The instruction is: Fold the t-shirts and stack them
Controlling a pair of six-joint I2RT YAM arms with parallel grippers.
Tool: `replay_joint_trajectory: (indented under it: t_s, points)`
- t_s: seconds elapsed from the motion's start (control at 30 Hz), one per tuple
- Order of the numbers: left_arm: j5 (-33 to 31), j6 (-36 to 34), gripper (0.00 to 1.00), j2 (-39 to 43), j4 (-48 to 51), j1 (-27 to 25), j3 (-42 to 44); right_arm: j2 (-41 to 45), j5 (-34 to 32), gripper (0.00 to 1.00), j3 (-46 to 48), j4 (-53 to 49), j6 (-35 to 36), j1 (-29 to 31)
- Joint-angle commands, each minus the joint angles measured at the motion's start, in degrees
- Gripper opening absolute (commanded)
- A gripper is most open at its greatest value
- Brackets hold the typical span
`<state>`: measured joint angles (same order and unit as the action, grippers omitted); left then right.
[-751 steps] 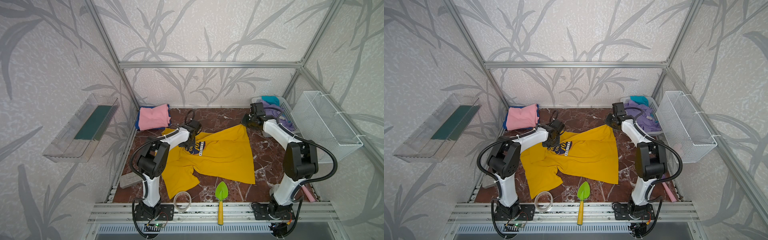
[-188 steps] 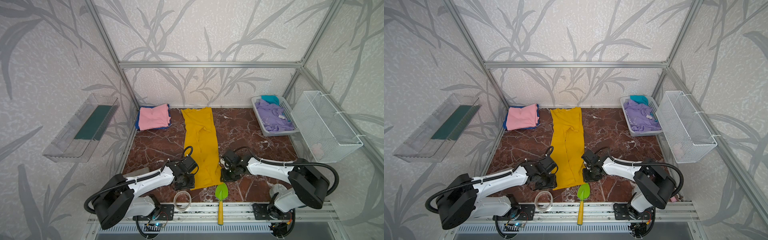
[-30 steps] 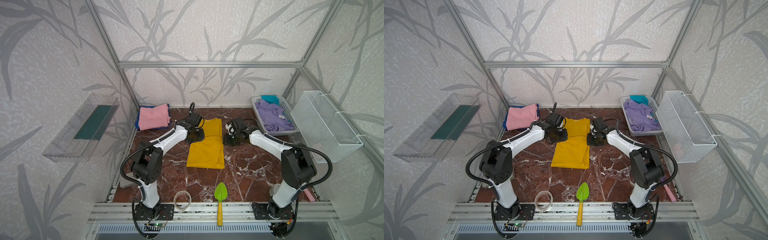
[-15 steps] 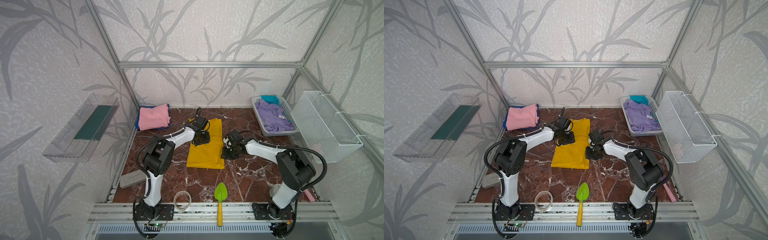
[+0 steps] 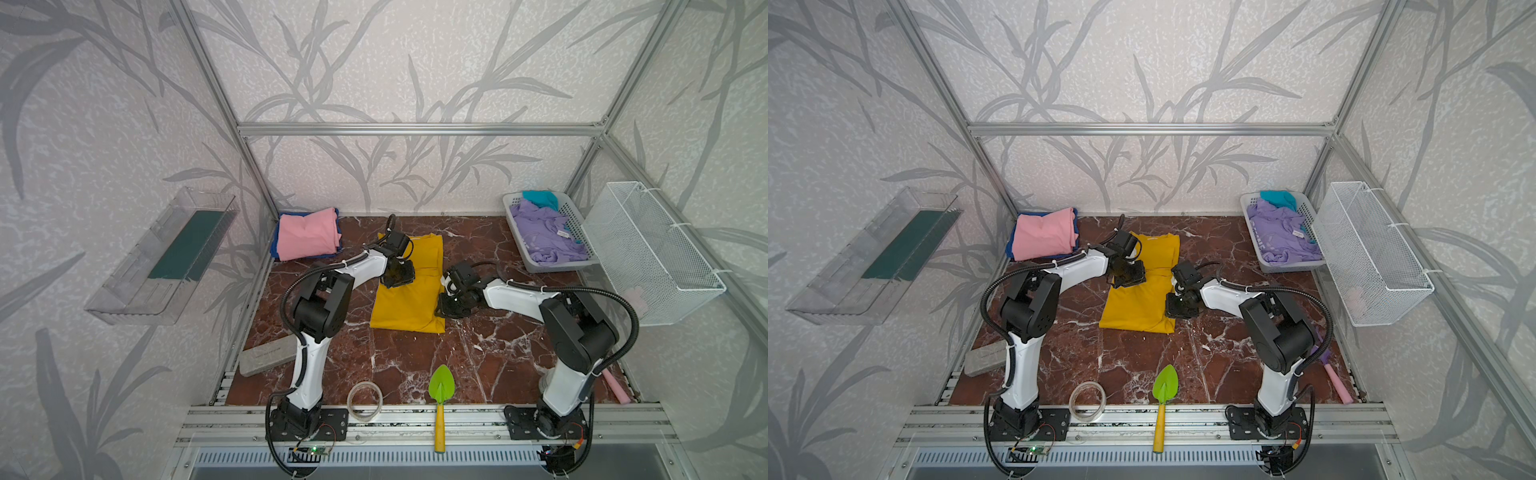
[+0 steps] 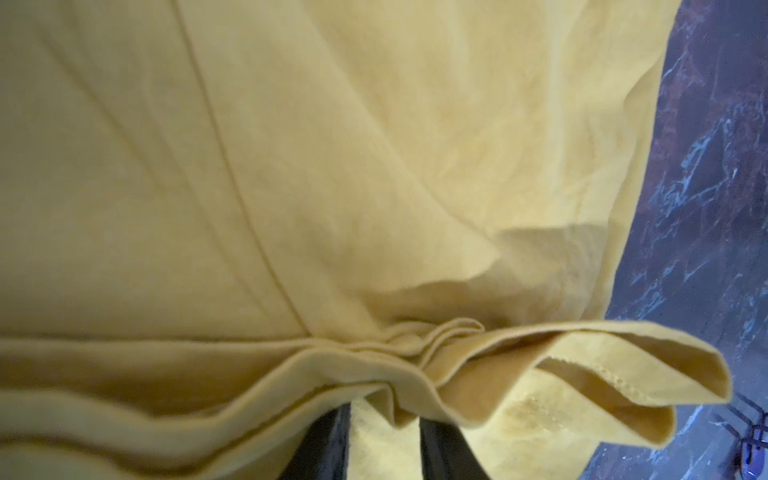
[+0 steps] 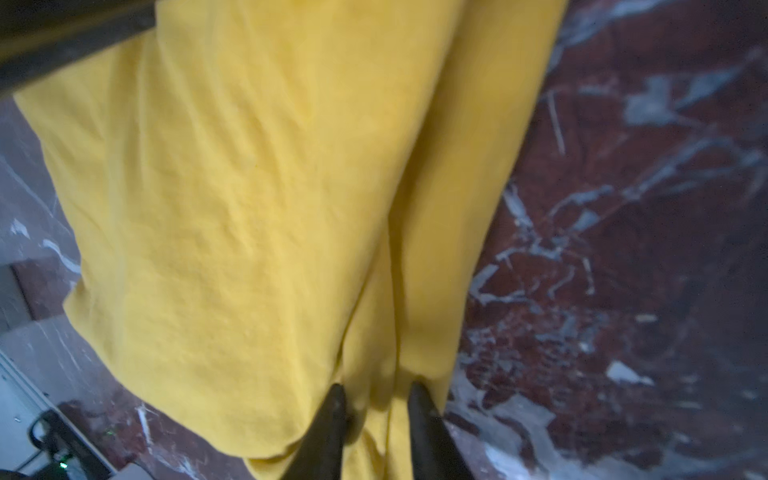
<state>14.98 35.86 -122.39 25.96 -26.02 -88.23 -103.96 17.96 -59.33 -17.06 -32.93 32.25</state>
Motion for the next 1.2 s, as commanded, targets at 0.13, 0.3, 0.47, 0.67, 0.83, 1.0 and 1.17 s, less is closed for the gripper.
replay_joint_trajectory:
  t_s: [0.13, 0.3, 0.47, 0.67, 0.83, 1.0, 1.17]
  points:
    - [-0.6, -1.4, 0.31, -4.4, 0.6, 2.5, -0.7, 1.0, 0.3, 0.0, 4.6, 4.6, -3.0, -0.6]
    - [0.3, -1.5, 0.31, -5.0, 0.3, 2.9, -0.6, 7.5, -0.6, 0.0, 10.1, 4.8, -3.3, -2.7]
    - [-0.5, -1.7, 0.31, -4.9, 0.5, 3.0, 0.1, 14.2, -3.2, 0.0, 12.6, 2.3, -5.3, -2.7]
    - [0.7, -1.2, 0.31, -5.2, -0.2, 3.1, 0.2, 16.6, -1.5, 0.41, 12.0, 4.0, -4.9, -2.7]
    - [1.9, -0.9, 0.31, -4.2, -0.5, 2.6, 0.0, 10.8, -2.5, 0.42, 3.6, 1.9, -0.7, -3.2]
    - [2.0, -1.3, 0.32, -1.9, 0.4, 0.9, -0.8, 0.5, 0.4, 0.3, -6.1, 2.5, 1.4, -5.2]
    - [2.1, -1.3, 0.33, -1.0, 1.2, -0.3, -1.9, -8.2, 1.7, 0.29, -12.9, 3.2, 1.2, -7.5]
